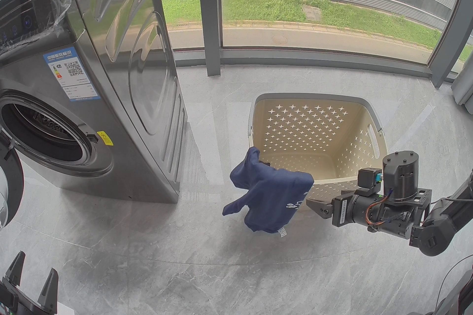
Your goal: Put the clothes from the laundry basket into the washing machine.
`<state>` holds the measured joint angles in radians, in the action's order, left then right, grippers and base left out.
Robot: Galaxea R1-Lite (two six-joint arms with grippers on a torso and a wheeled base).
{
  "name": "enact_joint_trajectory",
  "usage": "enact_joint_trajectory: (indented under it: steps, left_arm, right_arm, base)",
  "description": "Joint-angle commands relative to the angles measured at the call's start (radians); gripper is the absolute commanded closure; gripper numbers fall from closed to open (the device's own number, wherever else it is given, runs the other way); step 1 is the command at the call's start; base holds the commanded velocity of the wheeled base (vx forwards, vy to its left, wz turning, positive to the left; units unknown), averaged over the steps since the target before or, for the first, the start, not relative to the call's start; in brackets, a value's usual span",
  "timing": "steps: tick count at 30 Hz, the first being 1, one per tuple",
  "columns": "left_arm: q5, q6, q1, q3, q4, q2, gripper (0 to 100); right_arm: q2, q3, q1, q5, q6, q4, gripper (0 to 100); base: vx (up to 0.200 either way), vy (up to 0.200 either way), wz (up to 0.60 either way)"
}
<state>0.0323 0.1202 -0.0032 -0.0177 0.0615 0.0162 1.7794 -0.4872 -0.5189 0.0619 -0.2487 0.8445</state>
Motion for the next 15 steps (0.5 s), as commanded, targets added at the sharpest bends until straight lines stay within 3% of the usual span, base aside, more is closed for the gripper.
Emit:
enact_joint_trajectory:
  steps: [1,15]
  left_arm:
    - [0.0,0.001,0.0,0.015,0.0,-0.016,0]
    - [0.0,0.003,0.0,0.016,0.0,-0.016,0]
  right_arm:
    - [0.109,-0.007,-0.021,0.001,-0.003,0.05,0]
    - [0.308,-0.105,-0.075,0.003,-0.034,0.154,0]
  base:
    - [0.0,0.0,0.0]
    - [0.0,0.0,0.0]
